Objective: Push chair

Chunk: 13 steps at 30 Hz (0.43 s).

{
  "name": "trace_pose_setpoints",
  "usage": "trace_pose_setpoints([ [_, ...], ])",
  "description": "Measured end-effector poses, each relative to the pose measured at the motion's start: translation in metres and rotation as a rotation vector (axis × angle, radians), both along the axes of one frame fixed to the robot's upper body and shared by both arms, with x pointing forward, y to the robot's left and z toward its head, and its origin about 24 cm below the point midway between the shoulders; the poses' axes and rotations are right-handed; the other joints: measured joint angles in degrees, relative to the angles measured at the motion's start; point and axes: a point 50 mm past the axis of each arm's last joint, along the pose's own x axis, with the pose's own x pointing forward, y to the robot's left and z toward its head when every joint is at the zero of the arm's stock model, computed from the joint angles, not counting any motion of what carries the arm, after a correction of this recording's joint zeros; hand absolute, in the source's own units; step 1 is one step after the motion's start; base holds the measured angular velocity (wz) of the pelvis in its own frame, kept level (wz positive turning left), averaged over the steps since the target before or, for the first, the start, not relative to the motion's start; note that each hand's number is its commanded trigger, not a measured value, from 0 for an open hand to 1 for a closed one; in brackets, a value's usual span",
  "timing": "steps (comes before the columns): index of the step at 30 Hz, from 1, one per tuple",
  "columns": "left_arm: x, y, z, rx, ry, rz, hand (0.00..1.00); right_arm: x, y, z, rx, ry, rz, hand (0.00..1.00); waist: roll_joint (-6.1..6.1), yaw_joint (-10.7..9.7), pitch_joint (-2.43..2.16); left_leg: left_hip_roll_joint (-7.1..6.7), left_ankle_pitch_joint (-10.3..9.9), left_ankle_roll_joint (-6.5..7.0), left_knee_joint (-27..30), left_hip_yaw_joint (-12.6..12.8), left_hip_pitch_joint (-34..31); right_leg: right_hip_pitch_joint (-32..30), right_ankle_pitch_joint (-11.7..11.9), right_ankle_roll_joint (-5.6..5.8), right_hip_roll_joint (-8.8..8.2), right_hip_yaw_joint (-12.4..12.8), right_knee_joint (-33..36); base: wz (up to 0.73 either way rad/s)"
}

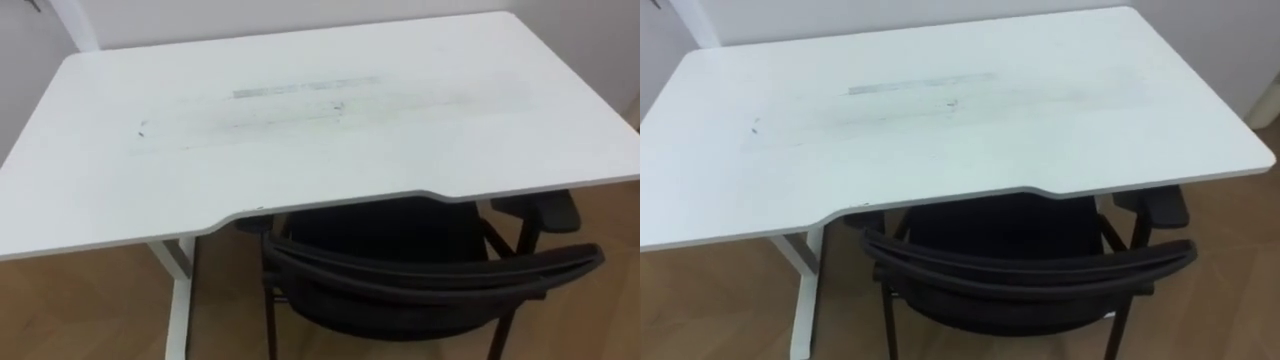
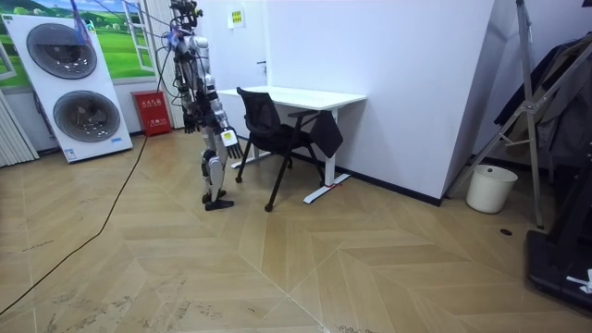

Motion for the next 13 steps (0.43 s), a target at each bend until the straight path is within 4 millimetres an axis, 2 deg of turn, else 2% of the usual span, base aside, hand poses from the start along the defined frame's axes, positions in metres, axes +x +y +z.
trace_pose_setpoints([
  [3, 0.016, -0.004, -0.001, -0.011, -0.023, -0.066, 0.0, 0.012, 0.006, -0.001, 0.04, -0.025, 0.092, 0.0, -0.13, -0.1, 0.1, -0.17, 0.0, -0.01, 0.0, -0.3, 0.2, 0.4, 0.0, 0.08, 0.01, -0.2, -0.1, 0.06],
  [5, 0.031, -0.006, -0.002, -0.022, -0.046, -0.132, 0.0, 0.016, 0.011, -0.002, 0.08, -0.026, 0.155, 0.0, -0.57, -0.1, 0.53, -0.42, 0.0, -0.01, -0.1, -1.2, 0.0, 0.5, 0.0, 0.21, -0.1, -0.6, -0.1, 0.13],
  [7, 0.037, -0.007, -0.002, -0.028, -0.06, -0.152, 0.0, 0.016, 0.013, -0.003, 0.102, -0.019, 0.189, 0.0, -0.8, 0.1, 0.69, -0.51, 0.0, 0.01, -0.2, -1.2, 0.0, 0.5, -0.1, 0.32, -0.14, -0.6, -0.2, 0.04],
  [13, 0.037, -0.01, -0.003, -0.051, -0.053, -0.174, 0.0, 0.009, 0.018, -0.004, 0.139, 0.016, 0.227, 0.0, -1.28, 0.1, 0.81, -0.71, -0.1, 0.2, -0.4, -1.8, -0.1, 0.4, -0.2, 0.46, -0.18, 0.2, -0.2, 0.03],
])
